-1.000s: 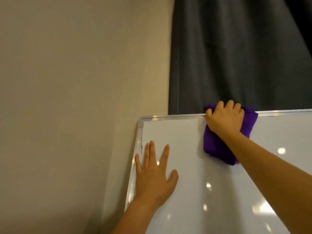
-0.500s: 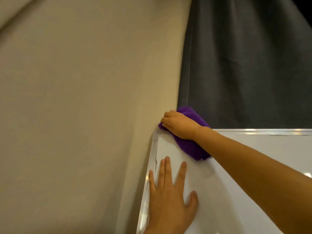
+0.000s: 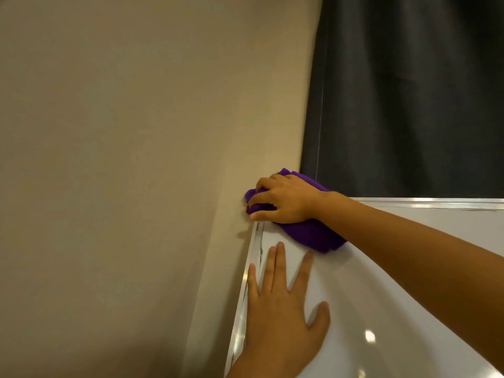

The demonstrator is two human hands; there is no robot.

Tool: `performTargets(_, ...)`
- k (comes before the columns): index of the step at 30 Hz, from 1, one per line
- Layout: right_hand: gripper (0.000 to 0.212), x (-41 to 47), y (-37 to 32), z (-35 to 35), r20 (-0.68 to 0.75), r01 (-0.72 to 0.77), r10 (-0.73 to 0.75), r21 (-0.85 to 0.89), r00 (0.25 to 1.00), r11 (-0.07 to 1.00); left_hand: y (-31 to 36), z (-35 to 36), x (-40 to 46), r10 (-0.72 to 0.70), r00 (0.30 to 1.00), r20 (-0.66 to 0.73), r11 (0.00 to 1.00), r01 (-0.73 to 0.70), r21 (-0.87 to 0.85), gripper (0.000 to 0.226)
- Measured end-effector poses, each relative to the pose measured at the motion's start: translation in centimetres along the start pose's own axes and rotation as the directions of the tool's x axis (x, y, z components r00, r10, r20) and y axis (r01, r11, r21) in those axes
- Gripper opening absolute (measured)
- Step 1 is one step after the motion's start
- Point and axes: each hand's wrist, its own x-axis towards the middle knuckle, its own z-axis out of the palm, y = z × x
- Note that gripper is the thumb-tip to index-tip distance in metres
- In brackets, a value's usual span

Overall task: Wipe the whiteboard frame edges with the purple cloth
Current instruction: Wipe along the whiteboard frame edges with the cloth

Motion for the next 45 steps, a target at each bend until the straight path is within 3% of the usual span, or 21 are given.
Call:
performTargets(6, 0.064, -5.7, 3.0, -0.3, -0.017, -0.293, 0.293, -0.001, 0.956, 0.956, 0.2, 0.5, -0.3, 0.007, 0.999, -0.038, 1.000, -0.007, -0.003, 0.067)
performTargets(10, 0.085, -13.2, 4.9, -0.1, -0.117, -0.480, 0.476, -0.014, 0.872, 0.877, 0.3, 0.5, -0.3, -0.023, 1.000, -0.012, 0.999, 0.023, 0.026, 0.067)
performTargets(13, 0.087, -18.1, 5.6, 0.0, -0.125, -0.599, 0.588, -0.078, 0.799, 0.797, 0.8, 0.4, -0.4, -0.025, 1.000, -0.010, 0.999, 0.026, 0.043, 0.067)
performTargets(15, 0.082, -20.8, 6.3, 0.1, -0.130, -0.681, 0.670, -0.076, 0.731, 0.728, 1.5, 0.4, -0.3, -0.052, 0.998, -0.026, 0.998, 0.053, 0.043, 0.068)
performTargets(18, 0.068, -24.4, 8.1, -0.3, -0.112, -0.841, 0.835, -0.010, 0.538, 0.541, 3.6, 0.7, 0.5, -0.134, 0.991, -0.025, 0.991, 0.135, 0.017, 0.071)
performTargets(20, 0.063, -25.0, 8.8, -0.7, -0.096, -0.888, 0.885, 0.015, 0.456, 0.459, 5.2, 0.9, 1.6, -0.178, 0.983, -0.046, 0.984, 0.179, 0.010, 0.072)
performTargets(22, 0.059, -24.4, 8.4, -0.8, -0.126, -0.889, 0.883, 0.016, 0.453, 0.458, 7.5, 1.3, 3.1, -0.139, 0.988, -0.061, 0.990, 0.141, 0.016, 0.074)
performTargets(24, 0.054, -22.8, 7.2, -0.3, -0.156, -0.855, 0.847, 0.025, 0.508, 0.517, 10.2, 1.6, 4.5, -0.069, 0.996, -0.056, 0.997, 0.071, 0.039, 0.078)
performTargets(27, 0.050, -21.7, 6.6, 0.2, -0.154, -0.789, 0.781, 0.014, 0.605, 0.614, 12.7, 1.7, 5.8, -0.101, 0.994, -0.032, 0.994, 0.102, 0.045, 0.087)
performTargets(31, 0.053, -24.2, 8.5, -0.3, -0.111, -0.749, 0.745, 0.010, 0.657, 0.662, 12.6, 1.9, 5.6, -0.097, 0.994, -0.050, 0.993, 0.100, 0.060, 0.087)
performTargets(33, 0.055, -26.5, 9.9, -0.6, -0.119, -0.767, 0.762, 0.002, 0.637, 0.642, 12.8, 1.9, 5.6, -0.093, 0.995, -0.037, 0.994, 0.095, 0.055, 0.090)
performTargets(38, 0.050, -33.6, 13.5, -1.1, -0.124, -0.857, 0.853, 0.033, 0.507, 0.514, 13.2, 1.7, 5.4, -0.073, 0.997, -0.004, 0.995, 0.073, 0.073, 0.090)
performTargets(43, 0.048, -38.0, 16.3, -1.9, -0.105, -0.861, 0.861, 0.062, 0.497, 0.504, 15.7, 1.8, 5.0, 0.019, 0.999, 0.032, 0.997, -0.021, 0.073, 0.077)
performTargets(45, 0.047, -39.3, 17.1, -2.2, -0.099, -0.886, 0.887, 0.070, 0.452, 0.459, 18.3, 2.3, 4.6, 0.042, 0.998, 0.050, 0.998, -0.045, 0.049, 0.079)
